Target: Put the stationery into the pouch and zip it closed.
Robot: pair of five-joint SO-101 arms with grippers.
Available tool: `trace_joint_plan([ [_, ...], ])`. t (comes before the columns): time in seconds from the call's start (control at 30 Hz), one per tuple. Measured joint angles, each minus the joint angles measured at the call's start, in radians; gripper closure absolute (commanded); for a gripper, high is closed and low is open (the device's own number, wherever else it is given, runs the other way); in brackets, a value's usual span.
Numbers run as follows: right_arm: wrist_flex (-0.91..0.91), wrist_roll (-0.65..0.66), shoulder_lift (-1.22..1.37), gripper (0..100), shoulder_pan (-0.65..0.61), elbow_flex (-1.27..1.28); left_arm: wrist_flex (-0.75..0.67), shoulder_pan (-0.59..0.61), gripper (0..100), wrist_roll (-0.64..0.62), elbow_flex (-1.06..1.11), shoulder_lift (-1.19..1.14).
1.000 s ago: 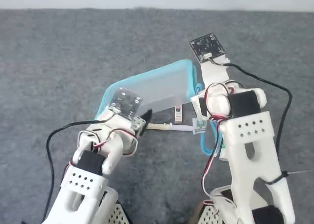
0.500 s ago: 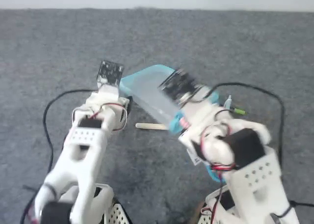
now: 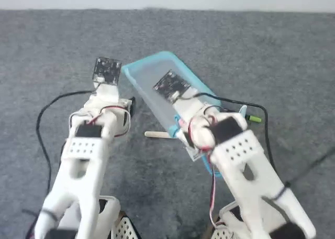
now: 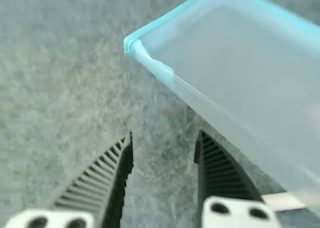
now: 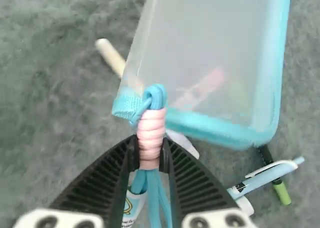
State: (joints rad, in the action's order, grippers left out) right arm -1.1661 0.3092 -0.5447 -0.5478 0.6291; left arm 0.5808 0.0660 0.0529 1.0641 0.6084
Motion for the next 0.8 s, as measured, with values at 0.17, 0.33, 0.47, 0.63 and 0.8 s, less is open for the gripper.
trace_joint_plan([
  [0.17, 0.055, -0.066, 0.123, 99.1, 0.054, -0.051, 0.066, 0.000, 80, 0.049, 0.049, 0.192],
  [0.33, 0.057, -0.118, 0.210, 99.1, 0.054, -0.117, 0.120, -0.075, 80, 0.025, 0.055, 0.238],
  [0.47, 0.057, -0.123, 0.226, 99.1, 0.054, -0.118, 0.123, -0.181, 75, 0.011, 0.100, 0.242],
  [0.63, -0.008, -0.129, 0.219, 99.1, 0.054, -0.186, 0.124, -0.287, 72, 0.008, 0.130, 0.242],
  [0.8, -0.089, -0.135, 0.155, 99.1, 0.054, -0.233, 0.124, -0.308, 72, 0.008, 0.130, 0.242],
])
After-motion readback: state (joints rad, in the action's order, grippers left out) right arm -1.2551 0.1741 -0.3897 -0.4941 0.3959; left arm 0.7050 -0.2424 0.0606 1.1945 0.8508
